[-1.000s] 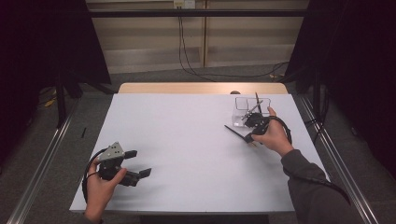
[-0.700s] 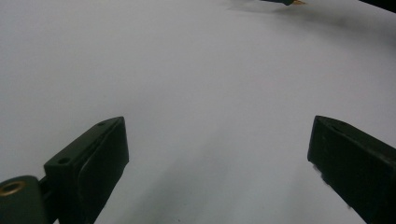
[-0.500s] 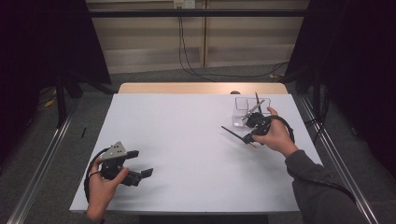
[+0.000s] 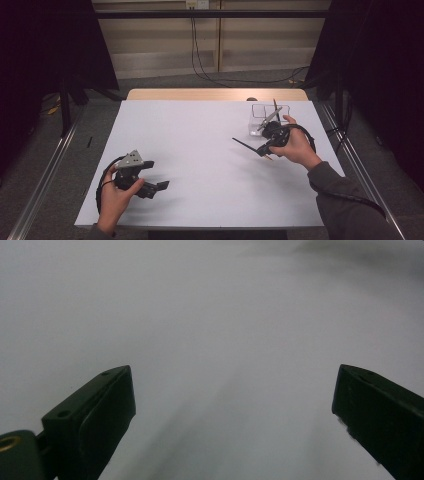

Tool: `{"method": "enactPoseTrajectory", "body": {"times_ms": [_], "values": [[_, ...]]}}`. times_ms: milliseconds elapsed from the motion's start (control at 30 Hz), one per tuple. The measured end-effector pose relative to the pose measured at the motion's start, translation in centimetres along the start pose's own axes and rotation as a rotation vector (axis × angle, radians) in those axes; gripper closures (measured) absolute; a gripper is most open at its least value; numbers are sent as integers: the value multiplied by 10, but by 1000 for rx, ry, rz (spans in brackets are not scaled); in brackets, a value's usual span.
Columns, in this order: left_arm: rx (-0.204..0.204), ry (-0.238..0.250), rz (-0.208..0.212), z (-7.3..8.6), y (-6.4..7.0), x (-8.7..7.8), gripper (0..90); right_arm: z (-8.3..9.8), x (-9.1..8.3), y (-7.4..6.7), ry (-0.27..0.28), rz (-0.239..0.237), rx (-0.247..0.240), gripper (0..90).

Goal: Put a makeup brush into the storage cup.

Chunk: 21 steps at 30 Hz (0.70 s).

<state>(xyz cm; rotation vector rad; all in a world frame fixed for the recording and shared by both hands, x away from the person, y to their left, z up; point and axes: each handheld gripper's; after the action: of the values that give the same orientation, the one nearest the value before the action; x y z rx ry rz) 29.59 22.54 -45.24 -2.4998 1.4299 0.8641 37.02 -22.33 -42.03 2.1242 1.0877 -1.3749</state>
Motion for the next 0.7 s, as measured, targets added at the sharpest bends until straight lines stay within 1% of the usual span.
{"method": "enactPoseTrajectory", "body": {"times_ms": [33, 67, 200, 267, 300, 333, 367, 400, 433, 467, 567, 600, 633, 667, 700], "values": [[7, -4, -2, -1, 0, 1, 28, 0, -1, -1, 3, 0, -2, 844], [3, -3, 4, -3, 0, 2, 27, 0, -1, -3, 7, -6, 6, 844], [12, -11, 7, -7, 0, 3, 22, -1, -4, -7, 15, -16, -17, 844], [4, -21, 7, -9, 0, 5, 20, -2, -4, -10, 12, -20, -19, 844], [7, -22, 1, -10, 0, 6, 19, -3, -5, -11, 16, -22, -27, 844], [5, -27, 8, -11, 0, 6, 19, -3, -6, -13, 14, -27, -34, 844], [6, -33, 1, -13, 0, 7, 18, -4, -7, -14, 14, -32, -39, 844], [2, -29, 10, -13, -1, 7, 17, -4, -7, -15, 15, -32, -45, 844], [7, -40, 9, -15, -1, 7, 17, -5, -8, -16, 12, -31, -50, 844], [5, -37, 12, -16, 0, 8, 17, -6, -9, -18, 12, -32, -54, 844], [9, -53, 12, -19, 0, 10, 16, -7, -10, -22, 10, -40, -73, 844], [11, -56, 11, -20, 0, 11, 16, -8, -11, -23, 11, -40, -72, 844], [13, -55, 11, -21, 0, 12, 15, -8, -11, -24, 15, -42, -89, 843], [11, -59, 14, -22, 1, 12, 15, -8, -11, -25, 14, -43, -84, 844], [17, -67, 19, -23, 1, 13, 15, -8, -11, -26, 14, -48, -92, 844]]}}
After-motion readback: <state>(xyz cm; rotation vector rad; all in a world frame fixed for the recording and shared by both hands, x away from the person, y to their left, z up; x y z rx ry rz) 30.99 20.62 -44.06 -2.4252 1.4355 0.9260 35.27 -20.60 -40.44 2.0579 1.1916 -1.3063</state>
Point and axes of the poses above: each handheld gripper's, and its own axes: x roughly forward along the jaws, z roughly out of its underside, y roughly to its right, and after that the axes turned 3 degrees about y, right-handed
